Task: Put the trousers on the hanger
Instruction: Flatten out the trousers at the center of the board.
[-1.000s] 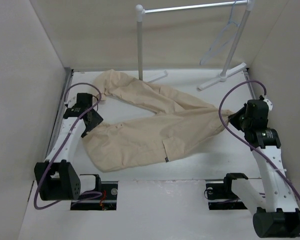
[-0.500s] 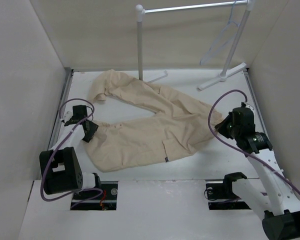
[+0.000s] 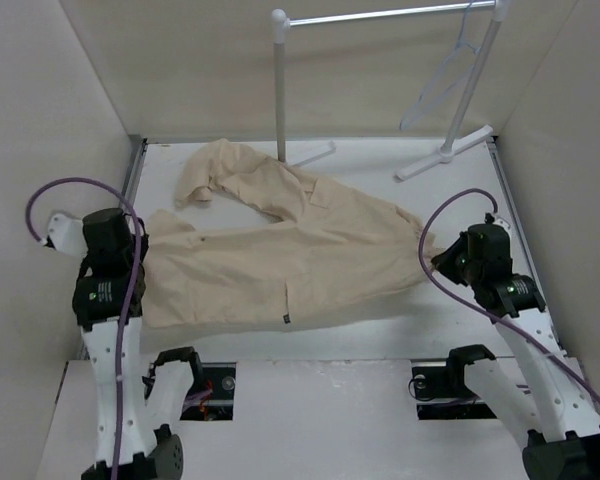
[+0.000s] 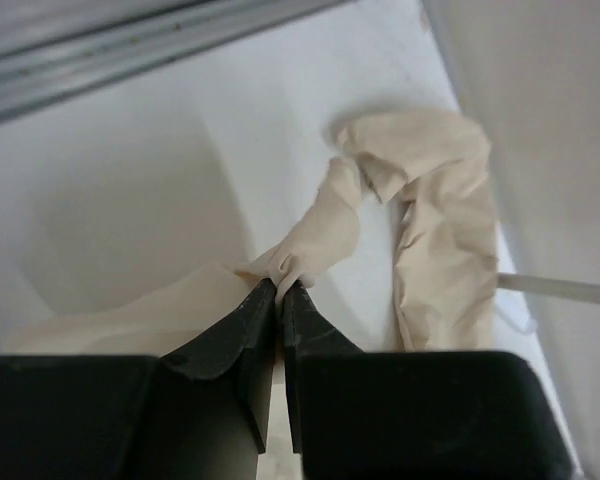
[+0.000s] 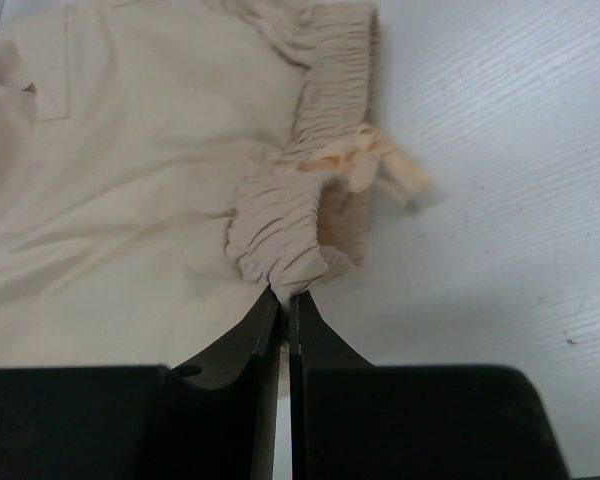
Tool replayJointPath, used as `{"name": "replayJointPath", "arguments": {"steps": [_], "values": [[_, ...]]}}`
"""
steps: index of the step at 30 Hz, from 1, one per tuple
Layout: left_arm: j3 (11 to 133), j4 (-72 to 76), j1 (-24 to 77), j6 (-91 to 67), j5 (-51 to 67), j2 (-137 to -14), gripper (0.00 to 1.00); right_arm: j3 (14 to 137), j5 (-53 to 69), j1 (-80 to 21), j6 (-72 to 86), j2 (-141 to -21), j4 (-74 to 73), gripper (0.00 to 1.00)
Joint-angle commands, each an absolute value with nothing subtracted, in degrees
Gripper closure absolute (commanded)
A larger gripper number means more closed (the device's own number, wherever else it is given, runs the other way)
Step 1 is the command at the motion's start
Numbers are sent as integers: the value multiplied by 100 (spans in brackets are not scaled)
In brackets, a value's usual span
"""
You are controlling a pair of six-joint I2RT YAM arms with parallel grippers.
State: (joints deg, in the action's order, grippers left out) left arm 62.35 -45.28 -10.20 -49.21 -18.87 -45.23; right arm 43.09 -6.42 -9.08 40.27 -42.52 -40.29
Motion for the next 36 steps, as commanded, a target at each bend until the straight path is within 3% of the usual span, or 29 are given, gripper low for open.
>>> {"name": "replayJointPath", "arguments": {"steps": [1, 6, 10, 14, 16, 18, 20, 22, 23, 26, 27, 29, 30, 32, 33, 34, 36], "values": [[7432, -6545, -866, -4957, -2891, -4578, 96, 4140, -781, -944, 3929, -4034, -3735, 96], [8315, -7181, -436, -4931, -3445, -5404, 94, 4139, -1238, -1050, 3876, -3929, -3805, 96], [7779, -5727, 161, -4581, -3560, -6842, 91, 4254, -1538, -945, 3841, -3894, -4042, 96], [7717, -4598, 145, -4008, -3481, -8531, 88, 4447, -1512, -542, 3815, -3815, -4437, 96], [7857, -4395, 136, -3903, -3341, -9339, 79, 4509, -1547, -243, 3727, -3727, -4639, 96], [7971, -4368, 206, -3894, -3191, -9745, 63, 4605, -1669, -23, 3761, -3770, -4990, 96], [7902, -4263, 416, -3893, -3208, -9748, 47, 4614, -1880, 83, 3910, -3788, -5237, 96], [7700, -3974, 453, -3920, -3173, -9494, 38, 4640, -2160, 224, 3929, -3779, -5343, 94], [7577, -3790, 400, -3963, -3051, -9275, 36, 4675, -2275, 259, 3929, -3805, -5379, 90], [7523, -3385, 128, -4077, -2717, -9018, 37, 4912, -2688, 286, 3631, -4042, -5239, 48], [7576, -3297, 58, -4130, -2603, -9026, 37, 5026, -2742, 286, 3595, -4104, -5221, 39], [7707, -3034, -92, -4271, -2305, -9201, 37, 5342, -2751, 286, 3595, -4244, -5116, 27], [7717, -2832, -171, -4385, -2172, -9324, 37, 5422, -2716, 286, 3595, -4297, -5063, 26], [7743, -2410, -408, -4770, -1813, -9649, 37, 5598, -2498, 146, 3604, -4377, -4801, 28], [7787, -2130, -583, -5068, -1419, -9920, 37, 5616, -2357, 58, 3604, -4412, -4651, 35], [7848, -1944, -680, -5237, -1137, -10114, 37, 5616, -2199, -65, 3560, -4447, -4467, 45], [8050, -1697, -787, -5571, -678, -10493, 37, 5564, -1882, -354, 3533, -4639, -4211, 83]]}}
